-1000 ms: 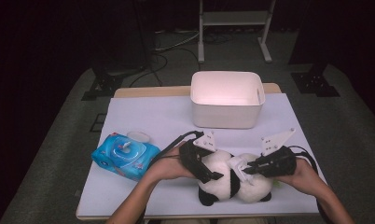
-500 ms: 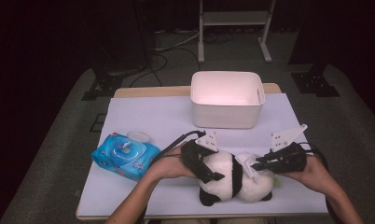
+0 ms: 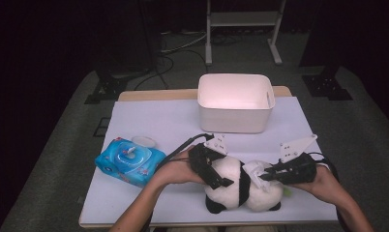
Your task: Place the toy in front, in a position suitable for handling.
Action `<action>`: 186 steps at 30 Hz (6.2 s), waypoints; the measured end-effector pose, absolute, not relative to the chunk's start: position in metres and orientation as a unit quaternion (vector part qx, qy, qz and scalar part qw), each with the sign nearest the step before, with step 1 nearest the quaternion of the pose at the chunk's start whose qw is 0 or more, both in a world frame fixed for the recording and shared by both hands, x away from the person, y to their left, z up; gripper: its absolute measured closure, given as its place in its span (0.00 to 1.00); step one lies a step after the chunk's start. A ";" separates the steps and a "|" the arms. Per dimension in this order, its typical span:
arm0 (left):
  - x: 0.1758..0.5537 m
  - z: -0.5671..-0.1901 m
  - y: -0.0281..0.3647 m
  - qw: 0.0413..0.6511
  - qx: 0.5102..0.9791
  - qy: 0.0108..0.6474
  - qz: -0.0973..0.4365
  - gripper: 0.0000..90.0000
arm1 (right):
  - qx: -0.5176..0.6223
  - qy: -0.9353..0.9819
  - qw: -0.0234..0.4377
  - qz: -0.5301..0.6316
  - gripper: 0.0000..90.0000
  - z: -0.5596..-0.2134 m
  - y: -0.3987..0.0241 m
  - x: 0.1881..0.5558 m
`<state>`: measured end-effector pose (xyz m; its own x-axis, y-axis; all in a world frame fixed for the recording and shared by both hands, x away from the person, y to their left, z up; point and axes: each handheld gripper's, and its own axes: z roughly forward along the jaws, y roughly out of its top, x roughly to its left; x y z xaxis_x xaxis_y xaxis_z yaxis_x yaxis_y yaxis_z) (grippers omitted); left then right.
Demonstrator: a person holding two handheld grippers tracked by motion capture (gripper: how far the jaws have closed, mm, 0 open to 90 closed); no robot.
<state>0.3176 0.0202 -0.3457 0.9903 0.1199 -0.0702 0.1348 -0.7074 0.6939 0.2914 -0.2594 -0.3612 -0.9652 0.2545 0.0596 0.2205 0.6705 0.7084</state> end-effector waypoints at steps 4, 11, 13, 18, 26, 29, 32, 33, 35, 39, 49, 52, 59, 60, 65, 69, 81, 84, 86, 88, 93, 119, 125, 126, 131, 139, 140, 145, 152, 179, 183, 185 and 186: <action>0.316 -0.347 0.022 0.379 0.923 0.065 0.001 0.11 | 0.136 0.911 0.025 0.387 0.90 -0.360 -0.260 0.293; 0.311 -0.349 0.041 0.395 0.916 0.071 0.013 0.15 | 0.133 0.911 0.036 0.389 0.90 -0.352 -0.247 0.297; 0.309 -0.350 0.046 0.399 0.914 0.072 0.010 0.16 | 0.129 0.914 0.037 0.383 0.90 -0.350 -0.237 0.301; 0.308 -0.357 0.054 0.405 0.910 0.083 0.010 0.16 | 0.107 0.921 0.023 0.374 0.90 -0.349 -0.206 0.310; 0.311 -0.357 0.054 0.405 0.910 0.082 0.005 0.16 | 0.122 0.922 0.027 0.367 0.89 -0.344 -0.215 0.317; 0.313 -0.353 0.052 0.406 0.911 0.080 0.004 0.16 | 0.132 0.918 0.026 0.373 0.89 -0.346 -0.225 0.320; 0.316 -0.349 0.048 0.404 0.911 0.080 0.004 0.16 | 0.140 0.915 0.014 0.378 0.89 -0.351 -0.230 0.319; 0.317 -0.348 0.046 0.403 0.912 0.080 0.004 0.16 | 0.134 0.915 0.011 0.381 0.90 -0.352 -0.230 0.318; 0.319 -0.345 0.043 0.403 0.912 0.079 0.003 0.16 | 0.129 0.915 0.011 0.382 0.90 -0.355 -0.229 0.312; 0.324 -0.343 0.035 0.395 0.916 0.074 -0.008 0.16 | 0.121 0.914 0.013 0.388 0.90 -0.357 -0.232 0.302; 0.329 -0.349 0.017 0.365 0.927 0.074 -0.050 0.15 | 0.110 0.913 -0.001 0.394 0.91 -0.365 -0.235 0.291; 0.330 -0.353 0.015 0.352 0.932 0.076 -0.050 0.22 | 0.111 0.913 -0.001 0.392 0.91 -0.366 -0.235 0.291; 0.337 -0.353 0.019 0.360 0.926 0.101 -0.046 0.57 | 0.126 0.907 -0.003 0.403 0.90 -0.364 -0.239 0.302; 0.338 -0.352 0.019 0.361 0.926 0.101 -0.047 0.58 | 0.128 0.906 -0.003 0.404 0.90 -0.363 -0.240 0.305; 0.345 -0.339 0.016 0.364 0.927 0.085 -0.032 0.60 | 0.131 0.902 0.001 0.411 0.91 -0.355 -0.243 0.314; 0.352 -0.326 0.013 0.357 0.932 0.066 -0.002 0.60 | 0.139 0.901 0.004 0.410 0.91 -0.350 -0.244 0.326; 0.347 -0.324 0.038 0.353 0.934 0.032 0.038 0.57 | 0.145 0.906 -0.009 0.397 0.90 -0.349 -0.237 0.355; 0.344 -0.326 0.047 0.371 0.927 0.054 0.019 0.47 | 0.137 0.909 -0.021 0.393 0.91 -0.353 -0.229 0.350; 0.341 -0.326 0.050 0.382 0.922 0.063 0.016 0.40 | 0.130 0.911 -0.020 0.390 0.91 -0.355 -0.225 0.345; 0.338 -0.325 0.051 0.382 0.921 0.077 0.019 0.33 | 0.128 0.911 -0.024 0.390 0.91 -0.357 -0.221 0.341; 0.337 -0.324 0.049 0.367 0.926 0.086 0.011 0.20 | 0.109 0.917 -0.028 0.384 0.92 -0.360 -0.211 0.327; 0.329 -0.334 0.036 0.346 0.938 0.037 0.001 0.36 | 0.121 0.909 0.002 0.398 0.92 -0.338 -0.233 0.337; 0.334 -0.326 0.029 0.337 0.941 0.033 0.008 0.32 | 0.131 0.910 -0.018 0.392 0.92 -0.350 -0.238 0.336; 0.334 -0.325 0.028 0.335 0.941 0.033 0.010 0.31 | 0.131 0.909 -0.020 0.395 0.92 -0.351 -0.239 0.334; 0.333 -0.322 0.024 0.327 0.944 0.035 -0.004 0.25 | 0.138 0.902 -0.026 0.408 0.92 -0.355 -0.243 0.325; 0.327 -0.329 0.021 0.313 0.948 0.036 -0.043 0.10 | 0.113 0.903 -0.031 0.414 0.92 -0.357 -0.234 0.305; 0.326 -0.330 0.021 0.315 0.947 0.039 -0.044 0.11 | 0.111 0.904 -0.027 0.413 0.92 -0.358 -0.233 0.304; 0.326 -0.334 0.022 0.314 0.947 0.033 -0.055 0.23 | 0.111 0.903 -0.030 0.413 0.92 -0.358 -0.233 0.304; 0.330 -0.316 0.018 0.315 0.949 -0.001 -0.008 0.51 | 0.123 0.897 -0.019 0.424 0.92 -0.347 -0.243 0.314; 0.313 -0.314 0.050 0.344 0.938 0.034 0.026 0.24 | 0.102 0.909 -0.013 0.404 0.92 -0.352 -0.222 0.295; 0.309 -0.325 0.052 0.352 0.934 0.048 0.020 0.30 | 0.095 0.913 -0.010 0.397 0.92 -0.348 -0.218 0.293; 0.306 -0.328 0.054 0.359 0.932 0.047 0.025 0.30 | 0.091 0.914 -0.011 0.395 0.92 -0.346 -0.215 0.293; 0.304 -0.329 0.053 0.362 0.930 0.047 0.028 0.32 | 0.089 0.914 -0.012 0.396 0.91 -0.344 -0.212 0.293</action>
<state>0.3045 0.0535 -0.3285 0.9939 0.1084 0.0177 0.0679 -0.7331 0.6767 0.2928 -0.2120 -0.3440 -0.9837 0.1537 0.0935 0.1733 0.6703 0.7215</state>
